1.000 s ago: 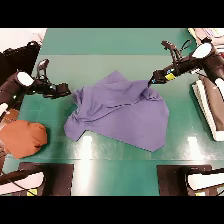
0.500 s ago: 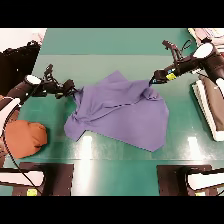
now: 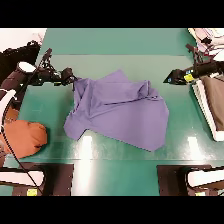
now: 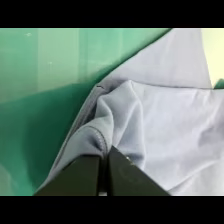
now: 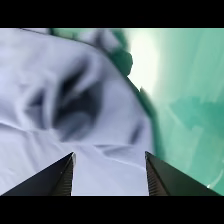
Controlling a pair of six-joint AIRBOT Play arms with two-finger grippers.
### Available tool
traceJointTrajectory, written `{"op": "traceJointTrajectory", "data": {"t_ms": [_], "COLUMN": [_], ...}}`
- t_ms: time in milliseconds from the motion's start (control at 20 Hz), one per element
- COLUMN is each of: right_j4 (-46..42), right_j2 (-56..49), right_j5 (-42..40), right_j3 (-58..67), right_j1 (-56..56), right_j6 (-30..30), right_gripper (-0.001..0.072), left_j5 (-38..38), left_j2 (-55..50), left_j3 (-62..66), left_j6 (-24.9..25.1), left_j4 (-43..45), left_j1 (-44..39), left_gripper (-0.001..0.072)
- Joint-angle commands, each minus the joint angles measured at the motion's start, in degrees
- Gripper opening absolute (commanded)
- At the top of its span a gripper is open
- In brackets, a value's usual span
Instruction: Fold the shirts.
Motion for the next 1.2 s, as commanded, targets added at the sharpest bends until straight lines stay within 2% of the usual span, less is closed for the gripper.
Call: {"op": "traceJointTrajectory", "data": {"t_ms": [0, 150, 250, 400, 450, 500, 550, 600, 800, 1150], "right_j4": [0.5, 0.7, 0.6, 0.6, 0.6, 0.5, 0.0, 0.1, -0.1, -0.1], "right_j2": [-3.5, -7.8, -9.7, -10.7, -10.7, -10.7, -10.7, -10.7, -5.8, 15.9], "right_j5": [-1.2, -4.6, -7.2, -10.6, -11.5, -11.7, -11.7, -11.2, -7.6, -3.4], "right_j3": [-2.7, -2.6, -2.7, -2.7, -2.6, -2.4, -1.7, -0.4, 8.3, 23.0], "right_j1": [-1.5, 1.3, 3.9, 6.9, 7.5, 8.0, 8.3, 8.3, 6.8, -0.2], "right_j6": [0.2, 0.1, 0.1, 0.1, 0.1, 0.0, -0.3, -1.4, -1.6, -2.0], "right_gripper": [0.0502, 0.0492, 0.0449, 0.0447, 0.0406, 0.0261, 0.0056, 0.0014, 0.0013, 0.0013], "left_j5": [-1.6, -2.6, -2.8, -2.8, -2.8, -2.9, -3.5, -4.4, -3.1, 2.1], "left_j2": [0.0, 0.0, 0.0, 0.0, 0.0, 0.0, 0.0, 0.4, 9.6, 42.2], "left_j3": [0.7, 0.7, 0.7, 0.7, 0.7, 0.7, 0.7, 0.7, 0.8, 0.9], "left_j6": [0.6, 0.5, 0.5, 0.6, 0.5, 0.5, 0.5, 0.5, 0.6, 0.5], "left_j4": [0.5, 1.0, 2.3, 2.7, 2.7, 2.7, 2.7, 2.7, 4.4, 9.4], "left_j1": [0.0, 0.0, 0.0, 0.0, 0.0, 0.0, 0.0, 0.0, 0.0, 0.0], "left_gripper": [0.0028, 0.0028, 0.0028, 0.0028, 0.0029, 0.0028, 0.0028, 0.0027, 0.0027, 0.0028]}}
